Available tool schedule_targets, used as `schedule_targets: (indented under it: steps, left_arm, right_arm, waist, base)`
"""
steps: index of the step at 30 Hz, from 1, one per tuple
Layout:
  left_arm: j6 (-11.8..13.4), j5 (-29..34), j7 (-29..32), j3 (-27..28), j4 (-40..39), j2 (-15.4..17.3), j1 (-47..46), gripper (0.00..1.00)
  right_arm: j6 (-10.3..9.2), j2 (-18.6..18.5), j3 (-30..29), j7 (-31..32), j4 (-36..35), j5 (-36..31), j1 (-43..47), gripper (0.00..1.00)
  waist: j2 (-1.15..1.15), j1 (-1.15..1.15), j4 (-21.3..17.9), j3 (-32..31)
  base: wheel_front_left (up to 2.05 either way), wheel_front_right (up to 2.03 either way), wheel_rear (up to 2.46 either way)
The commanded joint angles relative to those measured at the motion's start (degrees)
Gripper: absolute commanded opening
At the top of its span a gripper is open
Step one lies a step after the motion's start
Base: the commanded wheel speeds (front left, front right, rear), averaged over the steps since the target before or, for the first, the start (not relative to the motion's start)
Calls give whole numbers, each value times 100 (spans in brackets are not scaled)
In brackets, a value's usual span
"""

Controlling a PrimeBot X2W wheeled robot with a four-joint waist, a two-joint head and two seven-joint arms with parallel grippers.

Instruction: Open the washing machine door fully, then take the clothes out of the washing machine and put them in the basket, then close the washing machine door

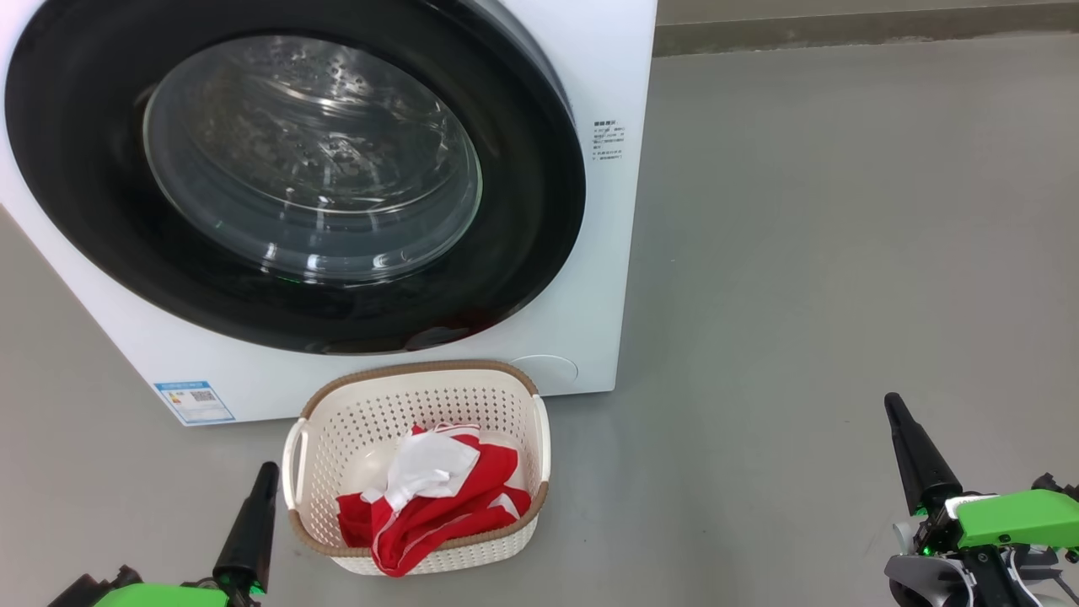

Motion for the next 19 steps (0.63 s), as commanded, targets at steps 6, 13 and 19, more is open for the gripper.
schedule_targets:
  steps: [6, 13, 19]
  left_arm:
    - [-40, -40, 21, 200, -115, 61, -220, 0]
    - [-40, -40, 21, 200, -115, 61, -220, 0]
    - [-40, -40, 21, 200, -115, 61, -220, 0]
  right_arm:
    - [-3, -91, 98, 38, -168, 35, -241, 0]
    - [-3, -91, 98, 38, -168, 35, -241, 0]
    - [-3, -91, 98, 38, -168, 35, -241, 0]
  waist:
    - [0, 0, 0, 0]
    - [0, 0, 0, 0]
    - [0, 0, 0, 0]
  base:
    - [0, 0, 0]
    - [0, 0, 0]
    - [0, 0, 0]
